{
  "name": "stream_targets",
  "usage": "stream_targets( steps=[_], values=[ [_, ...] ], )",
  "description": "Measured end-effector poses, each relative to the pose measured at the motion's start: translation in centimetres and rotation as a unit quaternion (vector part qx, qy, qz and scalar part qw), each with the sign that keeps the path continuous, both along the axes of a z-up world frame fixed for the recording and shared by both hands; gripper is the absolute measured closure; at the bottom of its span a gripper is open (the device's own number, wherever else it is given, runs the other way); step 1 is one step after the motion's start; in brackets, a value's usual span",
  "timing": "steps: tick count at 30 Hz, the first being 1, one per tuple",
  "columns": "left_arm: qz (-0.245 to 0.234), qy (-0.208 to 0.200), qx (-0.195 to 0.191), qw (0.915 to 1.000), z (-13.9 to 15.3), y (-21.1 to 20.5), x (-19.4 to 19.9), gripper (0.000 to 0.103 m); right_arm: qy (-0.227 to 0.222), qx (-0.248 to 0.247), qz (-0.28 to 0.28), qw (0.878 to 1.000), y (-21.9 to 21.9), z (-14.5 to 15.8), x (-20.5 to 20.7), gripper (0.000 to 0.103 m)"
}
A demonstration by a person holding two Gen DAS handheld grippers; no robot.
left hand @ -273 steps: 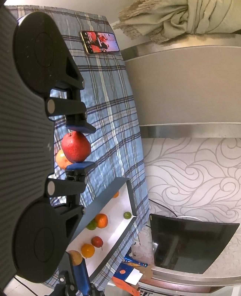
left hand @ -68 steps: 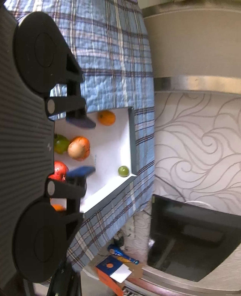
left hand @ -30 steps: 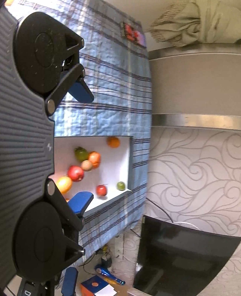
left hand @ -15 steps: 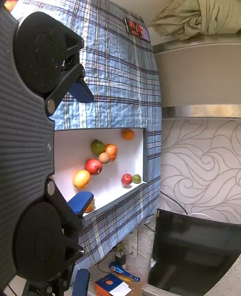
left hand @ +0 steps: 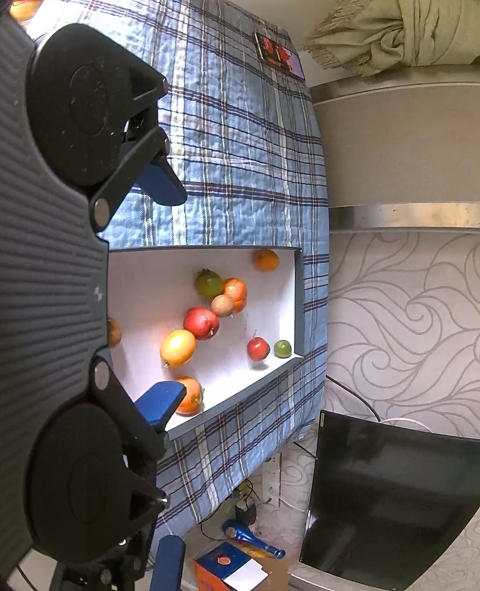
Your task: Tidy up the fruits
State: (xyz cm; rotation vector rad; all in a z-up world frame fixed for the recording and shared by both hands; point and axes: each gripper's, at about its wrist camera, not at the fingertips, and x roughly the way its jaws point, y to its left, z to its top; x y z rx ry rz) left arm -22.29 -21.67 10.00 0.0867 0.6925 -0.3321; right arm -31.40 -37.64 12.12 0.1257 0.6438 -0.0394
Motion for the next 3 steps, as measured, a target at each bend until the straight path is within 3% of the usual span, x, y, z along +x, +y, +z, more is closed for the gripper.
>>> stream_targets(
  steps=[3],
  values=[
    [-0.013, 0.003, -0.007, 0.9999, 0.0, -0.19, -0.44, 0.001, 0.0, -0.001, 0.0, 1.0, 0.0, -0.01, -0.17, 0.044]
  ],
)
